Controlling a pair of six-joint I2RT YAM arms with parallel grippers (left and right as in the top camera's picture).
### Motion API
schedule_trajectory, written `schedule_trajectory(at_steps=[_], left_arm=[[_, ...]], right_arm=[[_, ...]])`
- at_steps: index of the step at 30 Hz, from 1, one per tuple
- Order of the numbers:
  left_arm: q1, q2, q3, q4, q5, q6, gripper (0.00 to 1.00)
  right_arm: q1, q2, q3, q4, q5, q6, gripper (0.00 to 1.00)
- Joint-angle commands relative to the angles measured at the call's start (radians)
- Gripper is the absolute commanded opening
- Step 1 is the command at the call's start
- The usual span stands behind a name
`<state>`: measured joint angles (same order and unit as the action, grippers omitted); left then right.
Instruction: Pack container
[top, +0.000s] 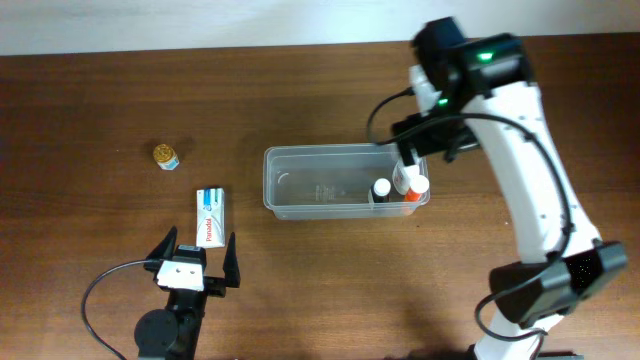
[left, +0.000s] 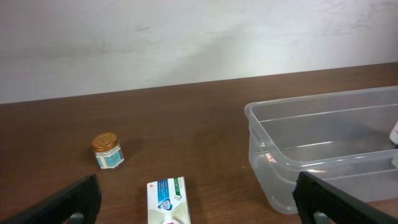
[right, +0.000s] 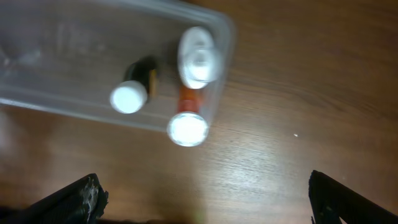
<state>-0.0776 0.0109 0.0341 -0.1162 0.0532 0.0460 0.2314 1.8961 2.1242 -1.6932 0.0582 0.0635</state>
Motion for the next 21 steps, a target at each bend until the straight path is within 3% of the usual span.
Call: schedule_trajectory(at_steps=[1, 11, 15, 21], left_arm=[[0.005, -0.005, -0.006, 0.001, 0.011, 0.016, 0.99], [0.005, -0.005, -0.006, 0.001, 0.011, 0.016, 0.99], [0.005, -0.005, -0.006, 0.001, 0.011, 0.016, 0.99], [0.005, -0.005, -0.006, 0.001, 0.011, 0.016, 0.99]], right_arm=[[-0.138, -0.074, 0.022, -0.006, 0.002, 0.024, 0.98], [-0.531, -0.064, 0.019, -0.006, -0.006, 0.114, 0.98], [-0.635, -0.064, 0.019, -0.005, -0.006, 0.188, 0.98], [-0.721, -0.063, 0.019, -0.006, -0.006, 0.189, 0.98]])
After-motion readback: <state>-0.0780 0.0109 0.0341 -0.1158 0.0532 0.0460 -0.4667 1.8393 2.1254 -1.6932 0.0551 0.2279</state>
